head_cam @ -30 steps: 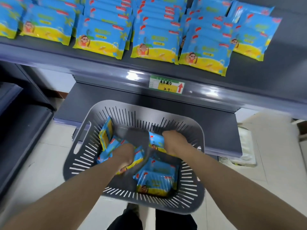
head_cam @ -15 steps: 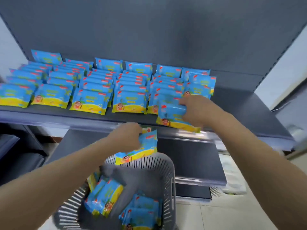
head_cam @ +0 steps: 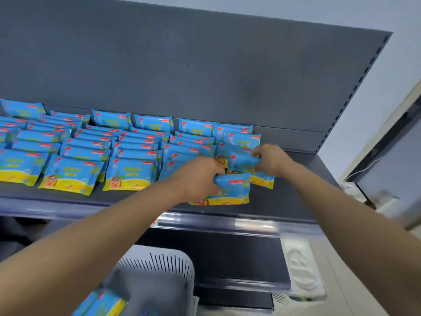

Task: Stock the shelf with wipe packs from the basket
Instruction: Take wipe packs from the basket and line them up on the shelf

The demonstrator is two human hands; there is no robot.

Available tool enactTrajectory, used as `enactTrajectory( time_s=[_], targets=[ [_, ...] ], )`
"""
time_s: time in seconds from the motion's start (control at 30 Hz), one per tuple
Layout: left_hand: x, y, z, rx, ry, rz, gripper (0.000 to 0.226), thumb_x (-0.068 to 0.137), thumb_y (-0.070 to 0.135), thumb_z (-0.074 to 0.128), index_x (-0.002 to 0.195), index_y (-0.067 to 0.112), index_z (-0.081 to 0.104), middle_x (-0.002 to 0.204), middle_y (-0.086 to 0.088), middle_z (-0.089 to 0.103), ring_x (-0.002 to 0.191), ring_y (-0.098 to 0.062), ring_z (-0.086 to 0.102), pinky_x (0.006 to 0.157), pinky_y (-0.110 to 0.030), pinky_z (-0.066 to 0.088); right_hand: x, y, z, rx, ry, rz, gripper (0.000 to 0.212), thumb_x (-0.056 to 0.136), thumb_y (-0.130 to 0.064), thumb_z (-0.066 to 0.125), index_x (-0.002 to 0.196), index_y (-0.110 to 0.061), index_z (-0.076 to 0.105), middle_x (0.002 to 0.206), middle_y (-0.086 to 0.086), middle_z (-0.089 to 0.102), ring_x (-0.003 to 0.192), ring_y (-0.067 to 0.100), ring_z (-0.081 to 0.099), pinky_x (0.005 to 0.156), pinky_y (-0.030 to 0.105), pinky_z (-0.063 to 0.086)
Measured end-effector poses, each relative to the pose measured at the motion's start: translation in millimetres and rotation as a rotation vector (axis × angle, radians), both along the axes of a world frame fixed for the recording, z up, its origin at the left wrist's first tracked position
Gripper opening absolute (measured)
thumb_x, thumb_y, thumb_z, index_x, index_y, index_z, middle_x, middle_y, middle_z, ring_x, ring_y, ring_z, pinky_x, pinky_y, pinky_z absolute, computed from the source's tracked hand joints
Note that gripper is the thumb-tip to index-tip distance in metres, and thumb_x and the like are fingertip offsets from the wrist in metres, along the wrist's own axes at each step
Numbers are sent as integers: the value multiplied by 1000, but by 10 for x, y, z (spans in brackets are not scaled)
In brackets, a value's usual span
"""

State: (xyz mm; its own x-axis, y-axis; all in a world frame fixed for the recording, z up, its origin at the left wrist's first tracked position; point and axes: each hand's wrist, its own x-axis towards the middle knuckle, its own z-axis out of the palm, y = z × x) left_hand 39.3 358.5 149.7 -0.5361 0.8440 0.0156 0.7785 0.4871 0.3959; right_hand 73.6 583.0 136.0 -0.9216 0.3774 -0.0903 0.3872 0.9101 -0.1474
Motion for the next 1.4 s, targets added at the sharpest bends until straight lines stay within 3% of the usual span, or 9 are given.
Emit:
enactTrajectory(
  time_s=[0.1, 0.23, 0.43, 0.57, 0.73, 0.9, 1.1, 1.27, 1.4],
  targets=[
    [-31, 204, -61, -31, 1, -10, 15, 80, 24, 69, 93, 17, 65, 83, 3, 58, 73, -14, 50, 52, -20, 32, -213, 170, -178, -65, -9, 45, 35, 77, -20, 74, 107, -7, 63, 109, 10, 61, 96, 27, 56, 83, 35, 46],
    [-95, 408, -135, -55, -2, 7, 18, 81, 23, 68, 97, 14, 65, 88, -2, 62, 77, -17, 53, 65, -27, 42, -455, 350, -290, -46, 2, 106, 25, 77, -26, 73, 88, -7, 59, 86, 5, 52, 81, 23, 48, 69, 33, 40],
    [-184, 630, -211, -69, 21, 42, 23, 84, 21, 64, 106, 15, 63, 98, 2, 61, 88, -17, 55, 71, -27, 44, -770, 553, -358, -4, -8, 175, 23, 78, -28, 68, 89, -12, 56, 107, 11, 55, 106, 30, 47, 88, 36, 42],
    [-259, 716, -269, -91, 42, 65, 25, 84, 21, 64, 108, 14, 61, 99, 0, 60, 91, -18, 55, 72, -27, 43, -884, 591, -381, -33, -48, 196, 24, 78, -32, 68, 92, -21, 52, 112, 12, 47, 103, 29, 48, 92, 41, 44],
    [-330, 860, -327, -130, 59, 92, 27, 84, 25, 65, 109, 15, 61, 103, -3, 62, 95, -22, 57, 82, -36, 49, -956, 647, -416, 79, -66, 185, 33, 77, -40, 66, 101, -22, 53, 115, 9, 42, 110, 32, 41, 89, 40, 33],
    [-436, 1060, -359, -191, 139, 100, 31, 86, 27, 61, 115, 16, 58, 108, -6, 62, 98, -26, 57, 82, -39, 50, -981, 731, -364, -1, -11, 246, 27, 78, -27, 70, 80, -22, 43, 108, 5, 36, 94, 30, 50, 79, 35, 42],
    [-683, 1378, -424, -228, 286, 68, 26, 88, 26, 57, 112, 16, 59, 106, -6, 60, 97, -25, 57, 79, -31, 38, -967, 927, -306, -146, 125, 278, 44, 78, -17, 72, 116, -21, 50, 110, 4, 43, 103, 28, 49, 89, 32, 42],
    [-915, 1563, -564, -208, 449, 75, 27, 90, 23, 52, 116, 15, 54, 113, -7, 54, 111, -26, 47, 89, -35, 34, -883, 998, -225, -287, 231, 244, 32, 88, -8, 59, 119, -16, 59, 116, 9, 58, 108, 24, 56, 92, 33, 47],
    [-1055, 1641, -689, -177, 590, 152, 43, 88, 22, 54, 127, 10, 40, 122, -9, 46, 115, -27, 41, 95, -37, 30, -772, 936, -139, -256, 382, 177, 29, 90, -4, 51, 115, -15, 61, 114, 9, 59, 103, 22, 58, 80, 27, 48]
  ],
)
